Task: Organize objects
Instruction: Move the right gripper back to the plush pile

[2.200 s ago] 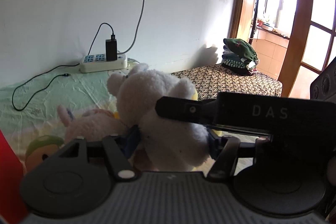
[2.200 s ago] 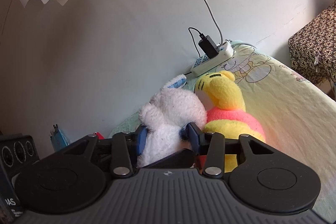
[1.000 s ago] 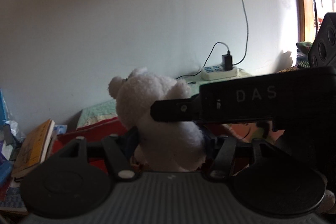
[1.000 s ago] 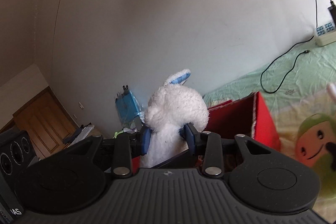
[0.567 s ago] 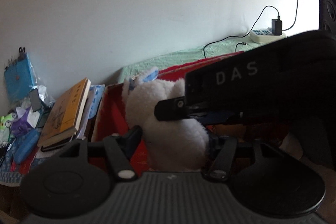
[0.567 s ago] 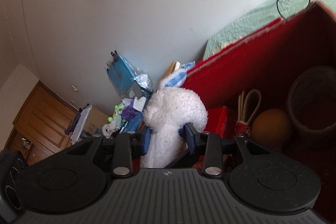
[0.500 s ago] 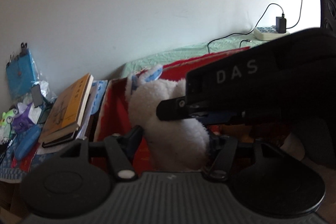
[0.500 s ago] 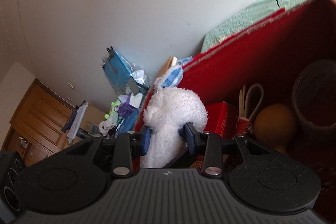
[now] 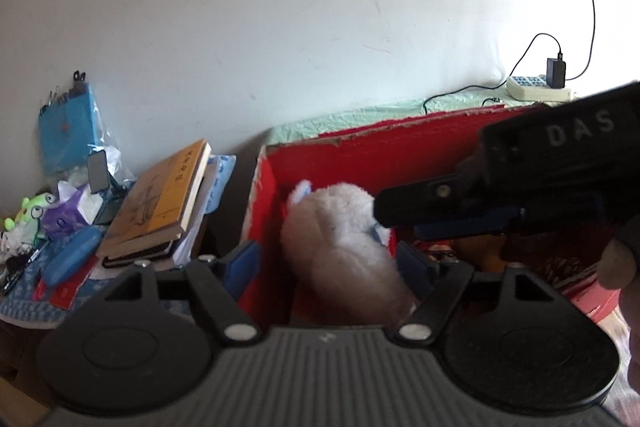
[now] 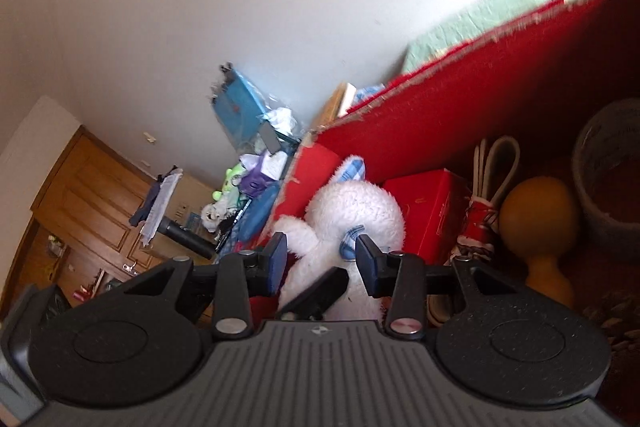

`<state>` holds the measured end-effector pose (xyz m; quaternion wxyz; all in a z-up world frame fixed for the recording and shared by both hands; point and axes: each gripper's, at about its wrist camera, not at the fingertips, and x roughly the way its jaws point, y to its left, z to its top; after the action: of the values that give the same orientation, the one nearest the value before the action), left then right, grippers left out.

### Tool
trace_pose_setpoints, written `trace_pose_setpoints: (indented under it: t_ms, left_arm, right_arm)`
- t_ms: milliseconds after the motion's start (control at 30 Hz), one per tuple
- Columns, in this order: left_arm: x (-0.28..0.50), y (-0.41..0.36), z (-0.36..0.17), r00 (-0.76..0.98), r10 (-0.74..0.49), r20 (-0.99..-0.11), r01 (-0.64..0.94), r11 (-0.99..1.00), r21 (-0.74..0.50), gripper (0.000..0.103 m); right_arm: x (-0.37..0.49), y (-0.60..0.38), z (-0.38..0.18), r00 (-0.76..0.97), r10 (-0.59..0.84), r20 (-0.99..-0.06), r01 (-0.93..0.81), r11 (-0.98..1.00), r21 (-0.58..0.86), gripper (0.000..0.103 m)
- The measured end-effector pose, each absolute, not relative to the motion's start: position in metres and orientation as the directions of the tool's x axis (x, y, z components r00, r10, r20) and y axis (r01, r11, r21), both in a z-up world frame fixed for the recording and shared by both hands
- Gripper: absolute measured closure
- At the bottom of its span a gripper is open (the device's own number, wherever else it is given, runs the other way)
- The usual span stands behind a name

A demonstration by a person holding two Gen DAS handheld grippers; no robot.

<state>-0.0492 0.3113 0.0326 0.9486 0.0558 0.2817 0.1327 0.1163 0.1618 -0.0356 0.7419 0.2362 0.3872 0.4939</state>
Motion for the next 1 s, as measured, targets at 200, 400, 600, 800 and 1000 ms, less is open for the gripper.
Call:
trace_pose_setpoints:
  t_ms: [200,400,600,800,1000]
  left_arm:
    - [-0.061,0.298,0.041,0.814,0.322,-0.484,-0.267,0.947,0.180,0.025]
    - [-0.080,0.257,0.061,0.872,0.260,-0.415,-0.236,0.965,0.111,0.022]
    - [-0.082,0.195,0.072,0.927,0.150,-0.344,-0.117,0.986,0.114,0.020]
    - [-0.065,0.138,0.069,0.936,0.029,-0.350,0.006,0.995,0.098,0.019]
    - [-0.044,0.076,0.053,0.927,-0.096,-0.362,0.134,0.988,0.082,0.019]
  right_arm:
    - [0.104,0.140,-0.027,0.273,0.918,-0.288,-0.616,0.397,0.681,0.061]
    - [0.092,0.102,-0.024,0.358,0.908,-0.217,-0.638,0.408,0.653,0.061]
    - [0.080,0.048,-0.019,0.462,0.876,-0.140,-0.647,0.441,0.622,0.061]
    - [0.073,-0.008,-0.017,0.567,0.820,-0.080,-0.636,0.498,0.590,0.061]
    - [0.072,-0.066,-0.031,0.689,0.722,-0.061,-0.581,0.601,0.549,0.061]
